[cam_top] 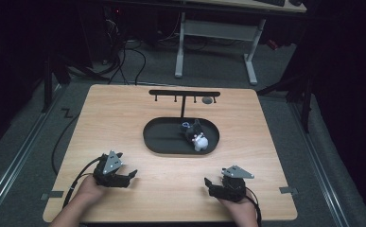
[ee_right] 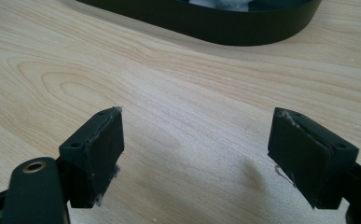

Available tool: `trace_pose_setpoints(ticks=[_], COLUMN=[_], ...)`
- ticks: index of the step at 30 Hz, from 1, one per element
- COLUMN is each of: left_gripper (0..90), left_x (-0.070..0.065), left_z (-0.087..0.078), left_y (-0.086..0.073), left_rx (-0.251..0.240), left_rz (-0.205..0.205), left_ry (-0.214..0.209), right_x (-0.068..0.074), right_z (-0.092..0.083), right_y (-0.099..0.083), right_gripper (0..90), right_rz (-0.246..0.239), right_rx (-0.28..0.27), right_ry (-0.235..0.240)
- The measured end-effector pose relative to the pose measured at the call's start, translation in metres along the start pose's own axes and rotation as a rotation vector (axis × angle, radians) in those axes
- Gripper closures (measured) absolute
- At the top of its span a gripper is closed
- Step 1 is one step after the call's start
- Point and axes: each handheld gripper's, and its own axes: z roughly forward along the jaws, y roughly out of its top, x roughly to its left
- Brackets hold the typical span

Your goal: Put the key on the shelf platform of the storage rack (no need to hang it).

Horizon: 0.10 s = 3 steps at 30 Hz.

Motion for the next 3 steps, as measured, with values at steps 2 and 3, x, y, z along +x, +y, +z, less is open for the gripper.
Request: trace_pose_setpoints(ticks=[2, 3], left_gripper=[15.3, 15.3], left_x=[-0.0002, -0.0001], left_z=[-0.0001, 0.0000], left_y=[0.0001, 0.0001], left_rx=[0.001, 0.000], left_rz=[0.002, 0.001], left_ry=[0.000, 0.000], right_x=[-0.0006, -0.0008], right_z=[-0.0001, -0.0004], right_y=[-0.0007, -0.0008], right_gripper=[18.6, 18.6], right_rz=[0.004, 0.004], right_rx=[-0.002, -0.003], right_ry=[-0.001, -0.001])
